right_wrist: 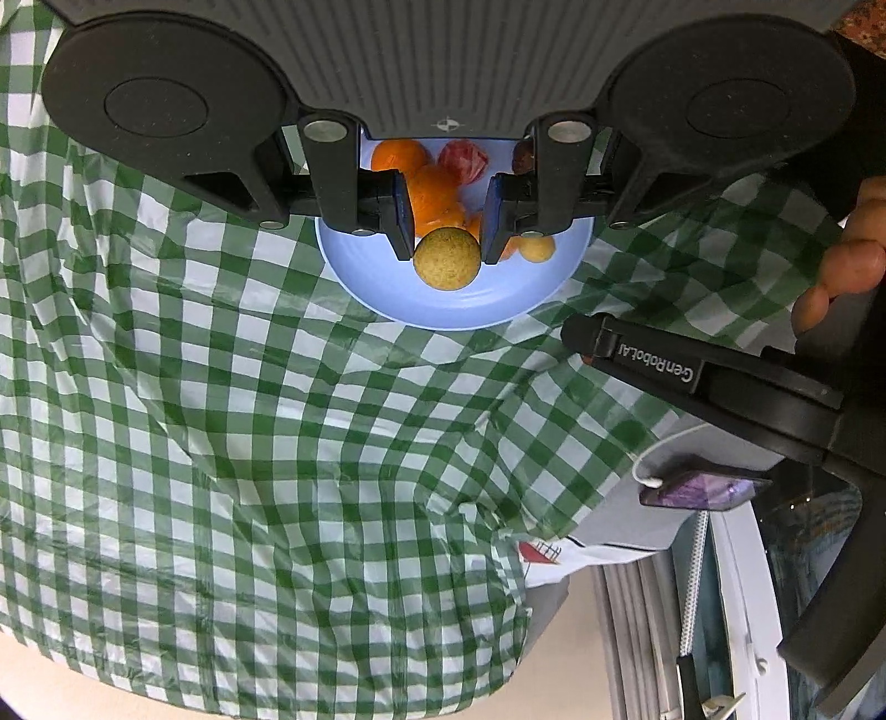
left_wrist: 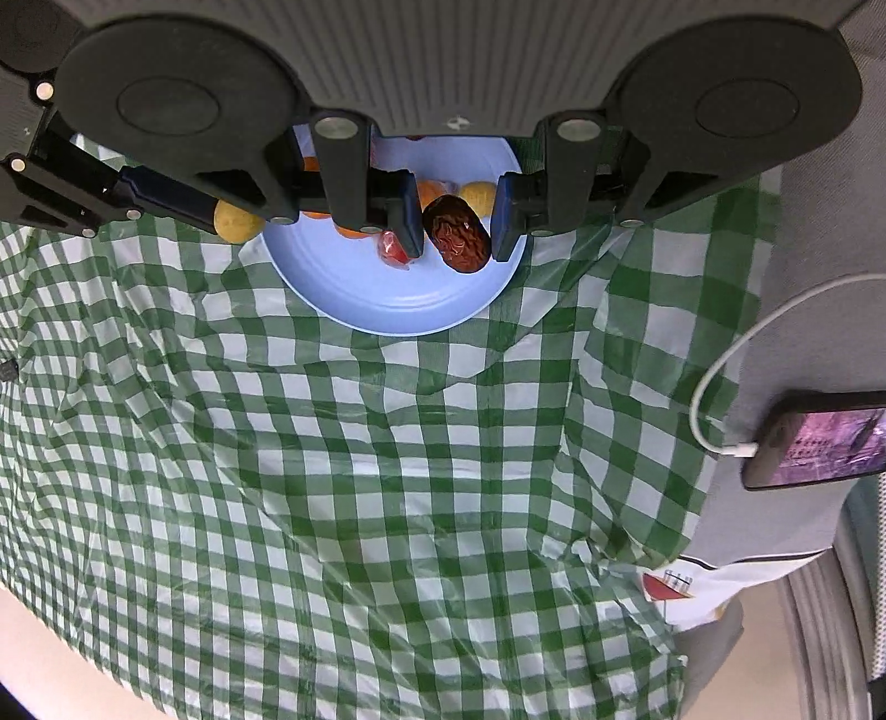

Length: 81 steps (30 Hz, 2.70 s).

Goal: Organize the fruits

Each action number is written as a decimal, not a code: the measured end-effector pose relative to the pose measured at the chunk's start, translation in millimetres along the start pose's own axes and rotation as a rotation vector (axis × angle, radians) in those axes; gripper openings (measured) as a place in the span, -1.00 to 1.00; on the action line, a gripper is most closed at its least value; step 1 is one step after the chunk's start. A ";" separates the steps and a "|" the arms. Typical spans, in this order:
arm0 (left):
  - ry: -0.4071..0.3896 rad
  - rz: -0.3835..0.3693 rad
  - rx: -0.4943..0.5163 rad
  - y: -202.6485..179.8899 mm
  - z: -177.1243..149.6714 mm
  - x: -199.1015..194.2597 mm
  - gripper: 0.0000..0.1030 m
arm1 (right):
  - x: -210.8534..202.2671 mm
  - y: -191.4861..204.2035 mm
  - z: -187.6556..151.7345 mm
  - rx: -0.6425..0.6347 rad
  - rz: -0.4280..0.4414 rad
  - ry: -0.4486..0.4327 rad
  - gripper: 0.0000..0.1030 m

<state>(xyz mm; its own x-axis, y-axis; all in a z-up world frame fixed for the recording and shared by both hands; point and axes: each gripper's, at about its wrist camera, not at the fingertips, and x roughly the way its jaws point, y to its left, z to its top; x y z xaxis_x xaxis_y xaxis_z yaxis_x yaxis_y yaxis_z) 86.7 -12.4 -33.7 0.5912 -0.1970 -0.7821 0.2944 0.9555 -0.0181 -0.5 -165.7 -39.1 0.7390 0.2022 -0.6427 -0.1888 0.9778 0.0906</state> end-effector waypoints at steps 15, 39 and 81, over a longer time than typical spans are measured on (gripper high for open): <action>0.071 -0.011 0.061 3.1 7.1 64.4 -0.18 | 60.3 -4.4 0.8 -0.024 0.000 0.107 -0.46; -0.033 0.030 0.015 15.8 -55.1 -65.2 0.99 | -53.5 14.2 -13.3 0.069 -0.040 0.051 0.81; -0.097 0.035 -0.002 5.4 -57.7 -100.2 0.99 | -93.5 14.7 -17.7 0.093 -0.066 -0.041 0.81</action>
<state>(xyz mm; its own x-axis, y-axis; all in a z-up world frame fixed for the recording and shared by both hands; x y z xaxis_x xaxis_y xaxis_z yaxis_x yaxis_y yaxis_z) -14.3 25.2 8.5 0.6715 -0.1835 -0.7179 0.2710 0.9626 0.0074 -83.8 -171.2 8.9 0.7740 0.1379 -0.6179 -0.0798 0.9895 0.1207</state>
